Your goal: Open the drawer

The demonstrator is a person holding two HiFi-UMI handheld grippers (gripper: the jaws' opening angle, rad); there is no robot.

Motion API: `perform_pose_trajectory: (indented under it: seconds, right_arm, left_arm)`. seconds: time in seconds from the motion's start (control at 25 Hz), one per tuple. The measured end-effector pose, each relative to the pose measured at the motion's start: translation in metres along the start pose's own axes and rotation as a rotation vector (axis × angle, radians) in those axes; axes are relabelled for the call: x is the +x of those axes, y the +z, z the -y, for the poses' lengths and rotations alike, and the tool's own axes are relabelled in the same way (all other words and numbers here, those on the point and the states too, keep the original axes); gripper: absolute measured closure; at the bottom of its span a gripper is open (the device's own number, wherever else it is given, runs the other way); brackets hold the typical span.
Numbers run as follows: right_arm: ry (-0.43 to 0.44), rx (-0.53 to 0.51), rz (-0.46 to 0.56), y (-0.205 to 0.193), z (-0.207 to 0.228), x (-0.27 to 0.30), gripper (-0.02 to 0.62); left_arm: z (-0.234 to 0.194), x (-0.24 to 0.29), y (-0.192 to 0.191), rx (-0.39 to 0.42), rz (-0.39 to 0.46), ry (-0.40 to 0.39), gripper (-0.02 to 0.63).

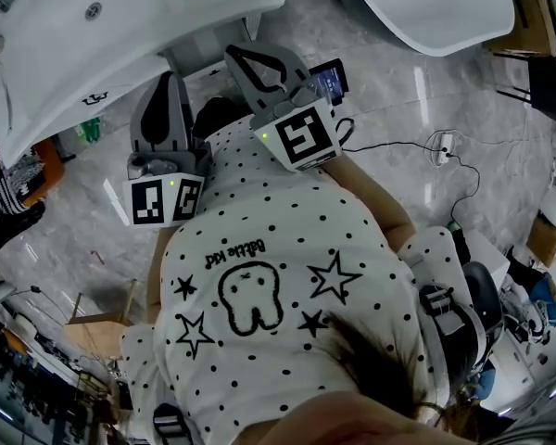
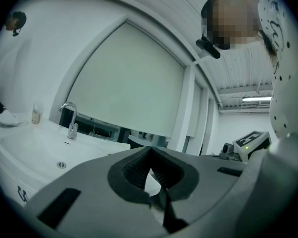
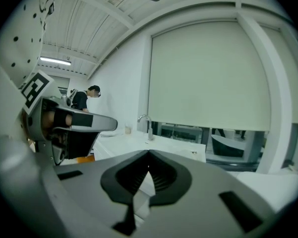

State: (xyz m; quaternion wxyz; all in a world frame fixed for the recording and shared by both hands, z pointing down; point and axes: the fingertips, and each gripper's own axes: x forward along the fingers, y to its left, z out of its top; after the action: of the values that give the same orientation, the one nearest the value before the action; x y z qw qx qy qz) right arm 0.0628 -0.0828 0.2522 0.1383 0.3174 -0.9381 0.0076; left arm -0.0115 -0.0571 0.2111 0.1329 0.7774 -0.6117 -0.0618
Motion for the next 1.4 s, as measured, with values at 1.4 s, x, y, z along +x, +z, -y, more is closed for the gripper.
perform_pose_trajectory:
  seconds: [1.4]
  right_arm:
    - [0.027,-0.019,-0.002,0.007,-0.017,0.009,0.581]
  left_arm:
    - [-0.006,-0.015,0.014,0.026,0.057,0.009,0.601]
